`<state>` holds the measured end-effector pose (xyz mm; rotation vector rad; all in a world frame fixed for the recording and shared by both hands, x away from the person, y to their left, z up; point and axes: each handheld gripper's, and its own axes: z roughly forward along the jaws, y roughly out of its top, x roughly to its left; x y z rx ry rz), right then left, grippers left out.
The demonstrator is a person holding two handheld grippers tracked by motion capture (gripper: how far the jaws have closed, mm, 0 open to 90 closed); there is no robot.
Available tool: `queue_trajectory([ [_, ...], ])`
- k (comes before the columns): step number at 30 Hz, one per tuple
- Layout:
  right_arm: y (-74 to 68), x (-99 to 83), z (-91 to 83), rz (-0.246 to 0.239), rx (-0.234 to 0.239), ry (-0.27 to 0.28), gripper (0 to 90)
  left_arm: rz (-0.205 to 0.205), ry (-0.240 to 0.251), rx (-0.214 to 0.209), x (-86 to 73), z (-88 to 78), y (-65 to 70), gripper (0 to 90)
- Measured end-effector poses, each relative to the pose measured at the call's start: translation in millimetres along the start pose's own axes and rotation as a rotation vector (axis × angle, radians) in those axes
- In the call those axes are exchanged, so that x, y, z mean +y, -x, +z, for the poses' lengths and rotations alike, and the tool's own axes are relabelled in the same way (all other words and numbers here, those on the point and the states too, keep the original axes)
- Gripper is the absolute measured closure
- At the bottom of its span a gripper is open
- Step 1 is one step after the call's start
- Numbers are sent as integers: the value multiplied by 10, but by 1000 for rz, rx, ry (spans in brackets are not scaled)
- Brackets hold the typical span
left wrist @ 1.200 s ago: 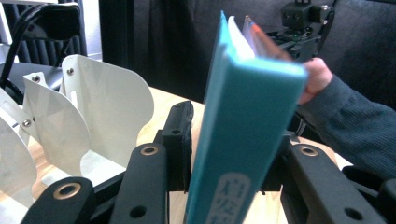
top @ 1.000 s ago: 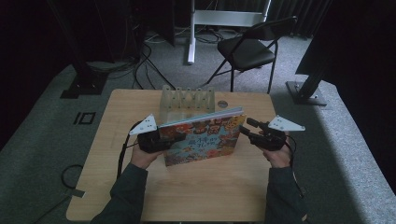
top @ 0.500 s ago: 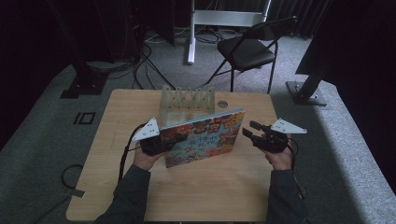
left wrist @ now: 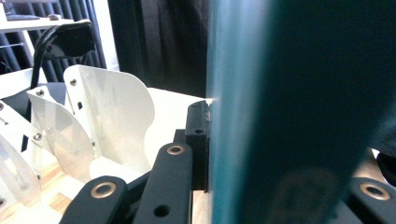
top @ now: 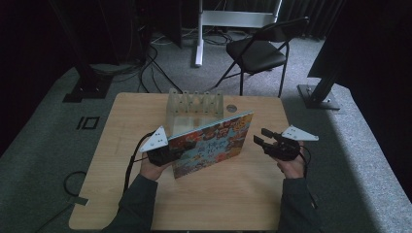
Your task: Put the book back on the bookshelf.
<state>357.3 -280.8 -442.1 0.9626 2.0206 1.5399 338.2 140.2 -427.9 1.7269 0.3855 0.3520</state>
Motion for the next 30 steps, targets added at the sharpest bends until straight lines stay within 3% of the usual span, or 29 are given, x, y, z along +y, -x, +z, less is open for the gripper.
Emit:
queue_trajectory([
  [5, 31, -64, -19, 15, -9, -8, 474, -25, 25, -2, -39, 10, 0, 777],
  [9, 51, -111, -32, 27, -11, -12, 471, -25, 10, 1, -97, 68, 29, 745],
  [14, 64, -151, -33, 34, -12, -18, 471, -58, 55, 20, -163, 96, 39, 742],
  [21, 62, -164, -30, 38, -14, -20, 472, -31, 65, 63, -179, 106, 94, 796],
  [25, 70, -181, -28, 40, -20, -26, 471, 14, 52, 94, -159, 120, 193, 794],
  [30, 77, -185, -51, 42, -33, -21, 472, 13, 58, 134, -162, 143, 239, 795],
])
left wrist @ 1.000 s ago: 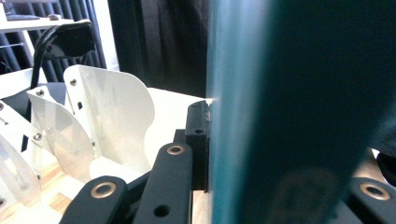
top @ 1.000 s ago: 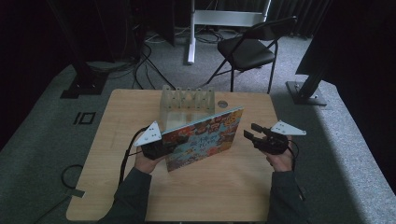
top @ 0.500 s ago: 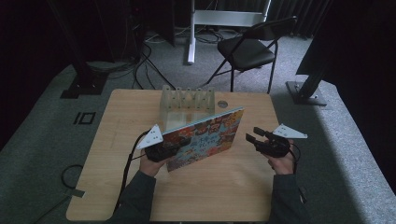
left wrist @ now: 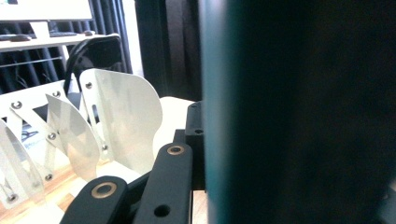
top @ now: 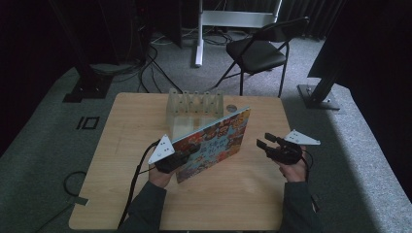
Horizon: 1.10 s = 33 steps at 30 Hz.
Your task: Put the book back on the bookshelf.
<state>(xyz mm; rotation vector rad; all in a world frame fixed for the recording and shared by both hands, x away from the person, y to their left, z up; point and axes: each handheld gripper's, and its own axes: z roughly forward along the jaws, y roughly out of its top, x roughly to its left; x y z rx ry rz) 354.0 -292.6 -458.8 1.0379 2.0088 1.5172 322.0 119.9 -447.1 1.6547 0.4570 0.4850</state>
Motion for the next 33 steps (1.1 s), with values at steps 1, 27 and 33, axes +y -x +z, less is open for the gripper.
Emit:
queue_trajectory([
  [1, 3, 0, -6, -1, -1, 1, 472, 2, 0, 12, 0, 1, 6, 795],
  [27, 137, -250, 6, 25, -71, -91, 421, -77, 19, -59, -169, 32, -42, 698],
  [33, 158, -310, 26, 37, -76, -106, 416, -86, 22, -62, -219, 39, -41, 700],
])
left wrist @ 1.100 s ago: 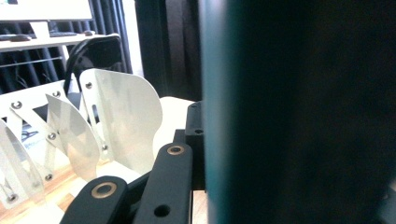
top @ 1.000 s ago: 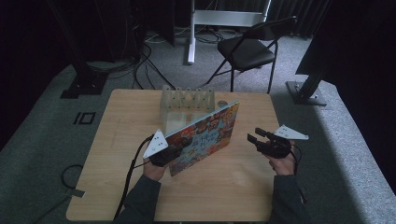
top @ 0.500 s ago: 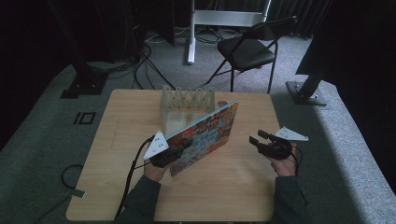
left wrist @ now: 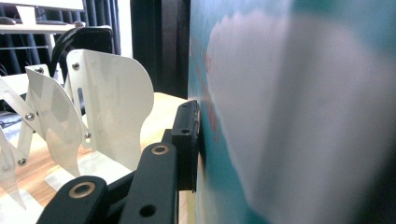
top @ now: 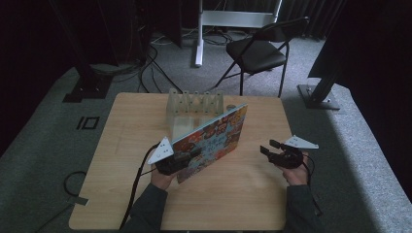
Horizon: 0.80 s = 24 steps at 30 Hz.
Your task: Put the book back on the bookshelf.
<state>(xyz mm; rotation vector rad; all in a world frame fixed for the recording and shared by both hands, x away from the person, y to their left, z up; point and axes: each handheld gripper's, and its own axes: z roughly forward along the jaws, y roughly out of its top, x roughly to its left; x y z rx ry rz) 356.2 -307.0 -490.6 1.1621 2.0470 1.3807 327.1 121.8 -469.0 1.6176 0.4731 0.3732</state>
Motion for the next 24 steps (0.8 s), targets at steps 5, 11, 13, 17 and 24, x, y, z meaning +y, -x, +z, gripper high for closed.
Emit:
queue_trajectory([
  [5, 13, -39, 29, 6, 0, -14, 414, -12, 0, 7, -39, 1, -17, 688],
  [11, 20, -88, 64, 9, -7, -36, 406, -15, -3, 7, -108, 9, -19, 706],
  [13, 21, -111, 81, 7, -15, -48, 401, -6, -5, 9, -109, 10, -8, 707],
  [17, 23, -162, 120, 4, -28, -77, 387, -1, -5, 11, -115, 11, -6, 711],
  [24, 31, -214, 150, -7, -46, -106, 385, -6, -8, 23, -197, 17, -7, 730],
])
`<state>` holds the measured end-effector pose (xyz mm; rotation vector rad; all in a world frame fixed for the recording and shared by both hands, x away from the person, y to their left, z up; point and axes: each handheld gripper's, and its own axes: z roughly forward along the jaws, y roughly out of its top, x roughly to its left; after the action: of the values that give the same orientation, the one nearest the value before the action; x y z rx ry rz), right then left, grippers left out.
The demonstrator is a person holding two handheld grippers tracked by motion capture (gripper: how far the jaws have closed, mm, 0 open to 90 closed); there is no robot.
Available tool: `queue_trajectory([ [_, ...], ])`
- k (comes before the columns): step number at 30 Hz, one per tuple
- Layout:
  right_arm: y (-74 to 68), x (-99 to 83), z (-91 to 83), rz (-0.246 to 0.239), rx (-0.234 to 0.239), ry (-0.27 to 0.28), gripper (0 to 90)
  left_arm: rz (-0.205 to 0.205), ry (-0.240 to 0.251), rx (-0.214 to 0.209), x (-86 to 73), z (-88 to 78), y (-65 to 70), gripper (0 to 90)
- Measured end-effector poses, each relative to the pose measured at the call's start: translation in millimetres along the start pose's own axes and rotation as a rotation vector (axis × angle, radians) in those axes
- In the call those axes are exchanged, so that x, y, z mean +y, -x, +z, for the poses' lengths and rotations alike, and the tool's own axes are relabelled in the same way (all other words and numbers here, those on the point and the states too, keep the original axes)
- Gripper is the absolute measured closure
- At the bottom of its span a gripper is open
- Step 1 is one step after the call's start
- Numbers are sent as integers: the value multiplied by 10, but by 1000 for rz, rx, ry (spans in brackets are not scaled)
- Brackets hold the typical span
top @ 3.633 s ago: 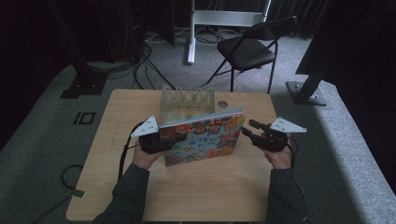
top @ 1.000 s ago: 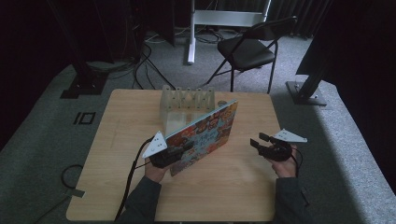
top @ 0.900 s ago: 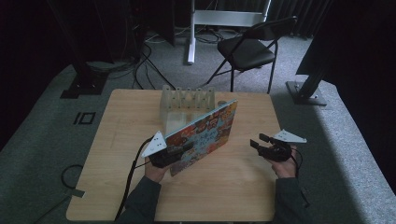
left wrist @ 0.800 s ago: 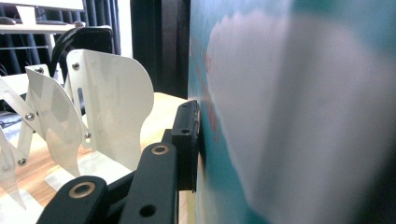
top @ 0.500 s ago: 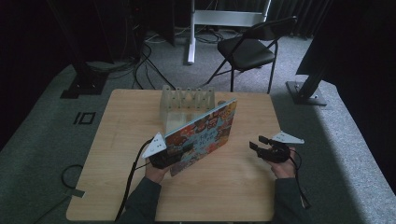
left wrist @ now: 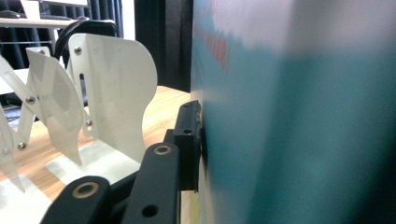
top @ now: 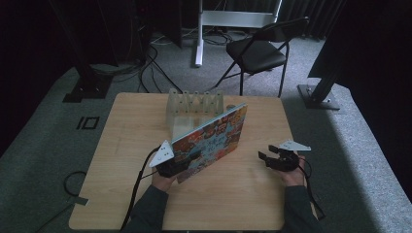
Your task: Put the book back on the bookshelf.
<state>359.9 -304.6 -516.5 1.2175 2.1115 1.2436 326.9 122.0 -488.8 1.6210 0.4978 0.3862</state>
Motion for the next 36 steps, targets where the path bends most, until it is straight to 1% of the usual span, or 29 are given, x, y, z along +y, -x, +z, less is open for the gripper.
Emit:
queue_trajectory([
  [6, 21, -31, 7, 7, -8, -12, 385, -9, -6, 7, -61, 4, -4, 734],
  [8, 33, -40, 10, 8, -9, -13, 385, -26, -7, 10, -90, 6, -11, 743],
  [11, 38, -45, 14, 6, -15, -18, 385, -37, -1, 13, -99, 11, -17, 746],
  [19, 50, -65, 30, 2, -27, -36, 386, -26, -6, 8, -131, 14, -3, 742],
  [24, 55, -80, 48, -2, -29, -51, 385, -32, -3, 8, -145, 18, 5, 747],
  [26, 60, -97, 63, 1, -31, -69, 385, -30, -3, 8, -149, 19, 7, 751],
  [28, 65, -109, 72, 5, -27, -76, 384, -27, -3, 7, -152, 20, 2, 751],
  [36, 77, -152, 120, -1, -44, -108, 374, -30, -1, 7, -180, 23, -4, 751],
])
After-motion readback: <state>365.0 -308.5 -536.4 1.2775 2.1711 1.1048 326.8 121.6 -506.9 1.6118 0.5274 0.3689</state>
